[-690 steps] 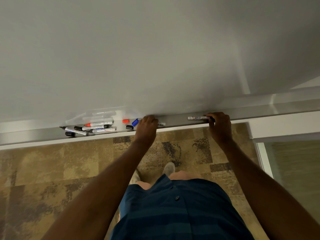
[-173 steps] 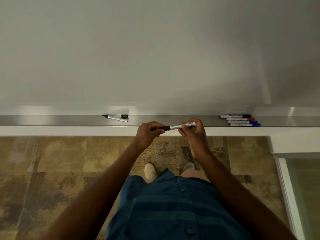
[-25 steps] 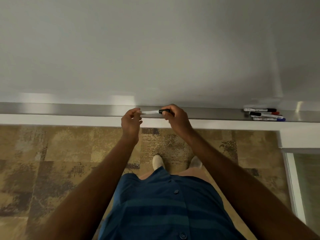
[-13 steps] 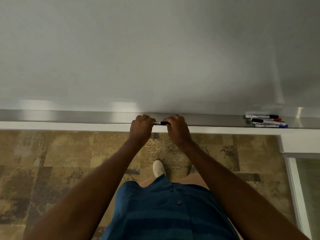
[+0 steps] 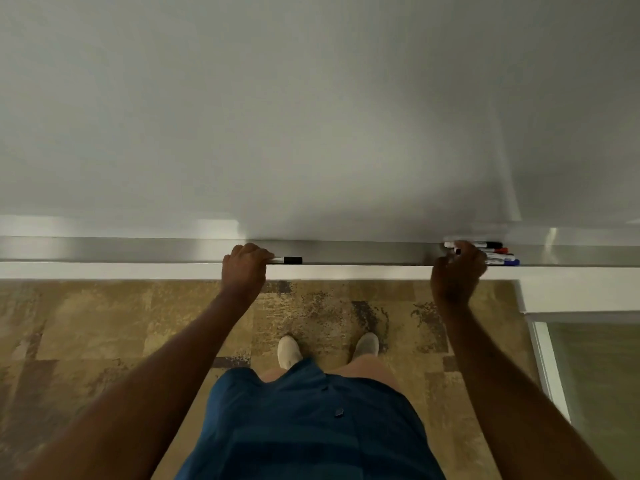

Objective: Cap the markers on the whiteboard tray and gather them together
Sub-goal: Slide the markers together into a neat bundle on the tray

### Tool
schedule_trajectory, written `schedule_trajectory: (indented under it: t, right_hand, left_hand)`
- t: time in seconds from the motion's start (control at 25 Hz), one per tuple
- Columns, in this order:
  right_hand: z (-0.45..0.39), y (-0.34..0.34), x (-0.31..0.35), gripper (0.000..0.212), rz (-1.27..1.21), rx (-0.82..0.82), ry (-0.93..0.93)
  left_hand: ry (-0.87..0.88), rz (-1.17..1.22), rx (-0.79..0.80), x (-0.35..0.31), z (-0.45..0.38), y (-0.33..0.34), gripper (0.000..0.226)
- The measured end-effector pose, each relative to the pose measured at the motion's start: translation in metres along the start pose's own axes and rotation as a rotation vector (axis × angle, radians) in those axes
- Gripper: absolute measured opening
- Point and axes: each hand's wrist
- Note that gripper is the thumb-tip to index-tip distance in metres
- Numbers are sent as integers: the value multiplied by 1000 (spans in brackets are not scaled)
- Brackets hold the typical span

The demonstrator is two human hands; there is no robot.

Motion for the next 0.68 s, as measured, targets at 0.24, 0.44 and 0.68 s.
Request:
schedule_trajectory:
  t: [0.24, 0.44, 0.68]
  right_hand:
    - [-30, -16, -24, 44, 256, 186, -130]
    - [-35, -13, -28, 35, 235, 208, -233]
    - [-40, -14, -34, 34, 265, 213, -397]
  left_hand:
    - [-41, 3, -10, -7, 3, 1, 32]
    - [-68, 1, -12, -13, 3, 0, 32]
    - [-90, -4, -30, -15, 2, 4, 30]
Point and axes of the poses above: each hand's wrist, its own z-axis away from the middle knuckle, its own y-axis out of the palm, x = y × z
